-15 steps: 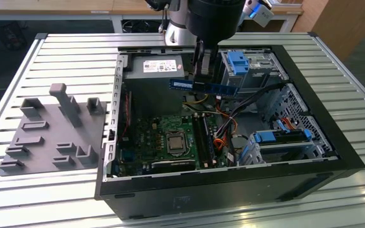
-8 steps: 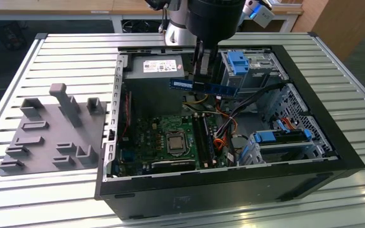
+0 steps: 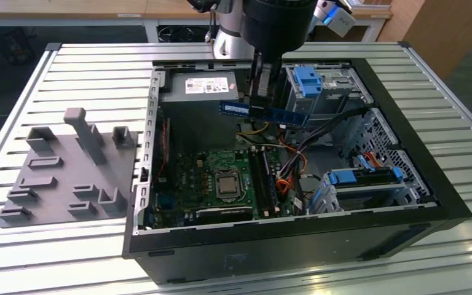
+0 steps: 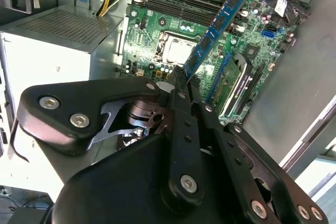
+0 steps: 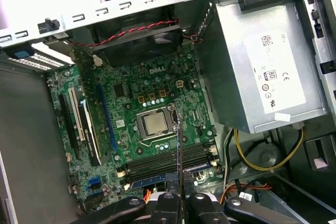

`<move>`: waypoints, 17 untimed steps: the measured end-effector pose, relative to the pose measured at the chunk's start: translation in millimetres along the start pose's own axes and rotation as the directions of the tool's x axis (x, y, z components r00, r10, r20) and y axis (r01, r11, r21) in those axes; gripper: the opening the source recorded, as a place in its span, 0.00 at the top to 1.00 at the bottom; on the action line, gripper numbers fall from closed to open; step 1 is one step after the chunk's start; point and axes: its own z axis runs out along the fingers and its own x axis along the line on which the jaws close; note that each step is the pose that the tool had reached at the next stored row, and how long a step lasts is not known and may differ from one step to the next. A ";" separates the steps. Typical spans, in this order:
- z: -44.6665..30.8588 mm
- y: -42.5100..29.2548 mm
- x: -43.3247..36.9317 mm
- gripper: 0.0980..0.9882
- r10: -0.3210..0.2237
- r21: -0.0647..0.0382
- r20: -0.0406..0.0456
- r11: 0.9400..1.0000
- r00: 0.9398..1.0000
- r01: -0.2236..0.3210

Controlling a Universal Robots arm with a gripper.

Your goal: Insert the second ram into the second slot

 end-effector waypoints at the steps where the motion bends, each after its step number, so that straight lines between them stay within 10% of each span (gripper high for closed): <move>1: 0.0 0.0 0.0 0.96 0.003 0.000 0.000 1.000 1.000 -0.003; 17: 0.1 0.0 0.0 0.96 0.059 0.001 0.002 0.998 0.998 -0.059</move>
